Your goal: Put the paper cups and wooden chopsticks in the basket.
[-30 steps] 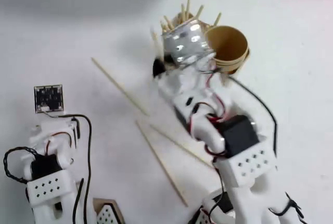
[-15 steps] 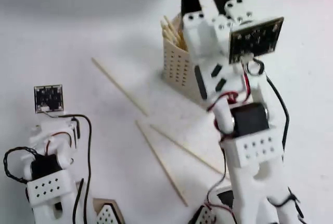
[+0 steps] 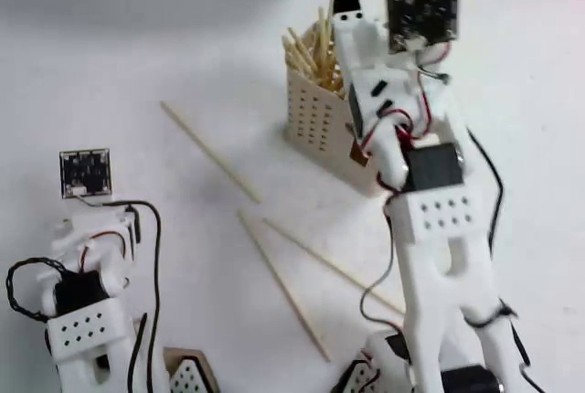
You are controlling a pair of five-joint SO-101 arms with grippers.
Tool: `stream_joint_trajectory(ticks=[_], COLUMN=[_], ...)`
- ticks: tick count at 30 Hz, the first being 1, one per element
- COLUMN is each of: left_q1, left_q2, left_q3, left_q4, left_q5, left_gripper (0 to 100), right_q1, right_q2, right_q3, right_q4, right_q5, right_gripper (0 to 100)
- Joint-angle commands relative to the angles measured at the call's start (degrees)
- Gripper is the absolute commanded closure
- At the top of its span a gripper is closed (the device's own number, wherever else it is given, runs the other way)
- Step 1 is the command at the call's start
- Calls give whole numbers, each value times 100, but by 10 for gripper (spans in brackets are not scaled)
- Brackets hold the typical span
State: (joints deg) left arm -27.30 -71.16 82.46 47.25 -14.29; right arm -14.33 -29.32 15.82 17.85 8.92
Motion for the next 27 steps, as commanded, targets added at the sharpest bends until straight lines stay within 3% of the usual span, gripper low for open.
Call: stream_joint_trajectory(ticks=[1,15,22,27], left_q1=[-48,-48,-48,-48], left_q2=[-110,-110,-110,-110], left_q3=[-35,-35,-35,-35], left_q4=[-141,-132,-132,-132], left_q5=[-53,-53,-53,-53], left_gripper=[819,819,819,819], right_q1=[-119,-1121,-1525,-1974], right_q2=[-884,-1376,-760,-171], right_q3=[-633,-782,-774,-132], right_q4=[708,5525,6905,7055], right_q5=[35,44,44,44], right_gripper=[841,851,850,850])
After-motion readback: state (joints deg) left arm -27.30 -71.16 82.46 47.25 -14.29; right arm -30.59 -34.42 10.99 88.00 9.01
